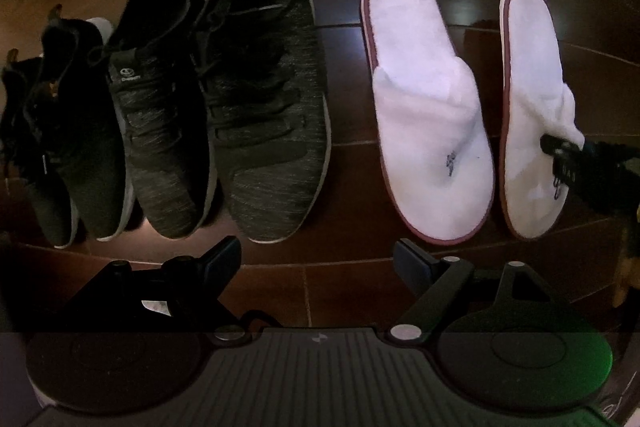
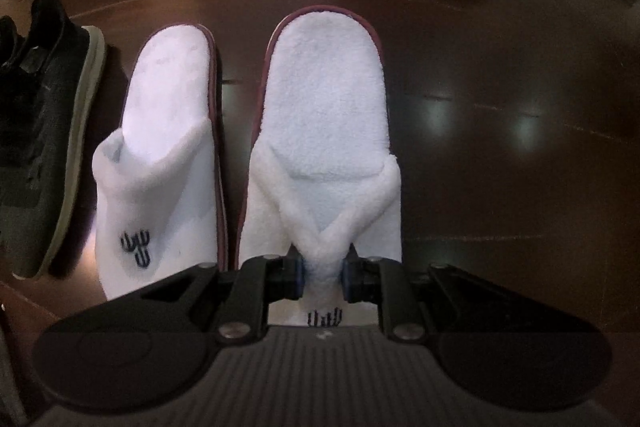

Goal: Organize scattered shoes
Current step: 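Lower the slipper beside the other slipper and open the right tool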

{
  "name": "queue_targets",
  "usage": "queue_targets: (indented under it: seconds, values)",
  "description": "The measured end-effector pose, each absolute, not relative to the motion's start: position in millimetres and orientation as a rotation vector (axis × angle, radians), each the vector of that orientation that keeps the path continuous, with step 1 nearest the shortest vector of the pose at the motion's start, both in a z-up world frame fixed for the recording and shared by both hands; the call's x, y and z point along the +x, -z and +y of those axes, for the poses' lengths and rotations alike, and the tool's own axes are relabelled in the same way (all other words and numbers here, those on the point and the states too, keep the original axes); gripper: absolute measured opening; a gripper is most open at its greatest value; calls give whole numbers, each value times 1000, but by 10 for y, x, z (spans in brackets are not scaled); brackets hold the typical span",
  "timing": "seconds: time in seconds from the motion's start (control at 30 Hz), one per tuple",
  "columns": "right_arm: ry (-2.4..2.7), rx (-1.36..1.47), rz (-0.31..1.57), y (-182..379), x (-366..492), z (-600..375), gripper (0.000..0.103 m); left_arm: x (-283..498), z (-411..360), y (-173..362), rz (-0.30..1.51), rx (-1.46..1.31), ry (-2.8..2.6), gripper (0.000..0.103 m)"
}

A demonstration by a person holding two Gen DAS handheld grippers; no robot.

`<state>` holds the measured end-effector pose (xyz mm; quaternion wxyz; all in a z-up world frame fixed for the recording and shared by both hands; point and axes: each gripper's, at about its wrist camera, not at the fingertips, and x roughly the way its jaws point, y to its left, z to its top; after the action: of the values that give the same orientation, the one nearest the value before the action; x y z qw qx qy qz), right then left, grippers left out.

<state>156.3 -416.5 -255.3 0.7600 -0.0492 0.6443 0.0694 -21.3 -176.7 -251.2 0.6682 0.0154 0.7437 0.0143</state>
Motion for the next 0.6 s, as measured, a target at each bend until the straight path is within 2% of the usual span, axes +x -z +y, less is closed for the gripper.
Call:
queue_targets:
  seconds: [0.3, 0.43, 0.6]
  values:
    - [-156, -129, 1425, 2258, 1443, -4313, 19, -140, -1657, 2511, 1686, 2, -42, 87]
    - [-167, -162, 1424, 1964, 925, -4596, 19, -123, -1635, 2506, 1692, -4, -37, 87]
    - [-162, -169, 1428, 1924, 957, -4625, 19, -92, -1607, 2491, 1693, -12, -37, 87]
